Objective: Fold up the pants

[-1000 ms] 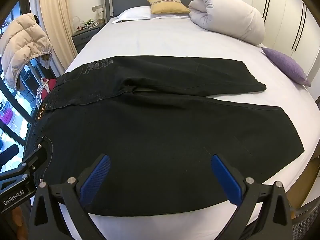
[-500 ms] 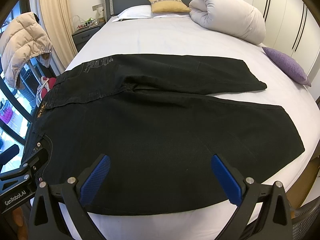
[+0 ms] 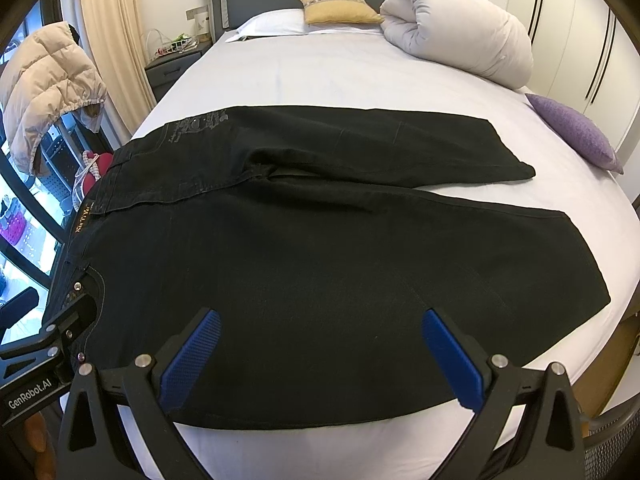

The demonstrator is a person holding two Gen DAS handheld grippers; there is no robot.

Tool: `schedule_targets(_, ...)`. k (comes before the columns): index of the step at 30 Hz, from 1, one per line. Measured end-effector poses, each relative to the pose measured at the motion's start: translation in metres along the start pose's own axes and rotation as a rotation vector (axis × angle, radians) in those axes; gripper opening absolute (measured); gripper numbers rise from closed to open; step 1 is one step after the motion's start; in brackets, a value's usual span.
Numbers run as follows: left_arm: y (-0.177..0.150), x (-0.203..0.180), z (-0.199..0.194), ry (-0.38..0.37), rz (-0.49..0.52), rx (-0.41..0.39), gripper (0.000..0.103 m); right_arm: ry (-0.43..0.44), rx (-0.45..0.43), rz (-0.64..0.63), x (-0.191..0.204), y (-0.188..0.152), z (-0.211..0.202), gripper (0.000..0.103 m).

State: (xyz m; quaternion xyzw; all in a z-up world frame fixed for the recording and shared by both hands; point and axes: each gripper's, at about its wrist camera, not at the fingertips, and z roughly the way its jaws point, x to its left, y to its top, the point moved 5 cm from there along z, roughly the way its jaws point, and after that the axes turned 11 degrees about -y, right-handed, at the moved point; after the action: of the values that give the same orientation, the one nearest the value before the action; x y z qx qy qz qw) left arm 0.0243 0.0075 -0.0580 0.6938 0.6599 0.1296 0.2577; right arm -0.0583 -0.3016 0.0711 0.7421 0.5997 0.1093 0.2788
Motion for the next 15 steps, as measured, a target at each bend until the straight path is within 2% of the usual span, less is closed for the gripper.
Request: schedule_targets(15, -0.0015, 0.0020, 0.0000, 0.001, -0.002, 0.002, 0.103, 0.001, 0.006, -0.002, 0.0031, -0.0045, 0.0016, 0.103)
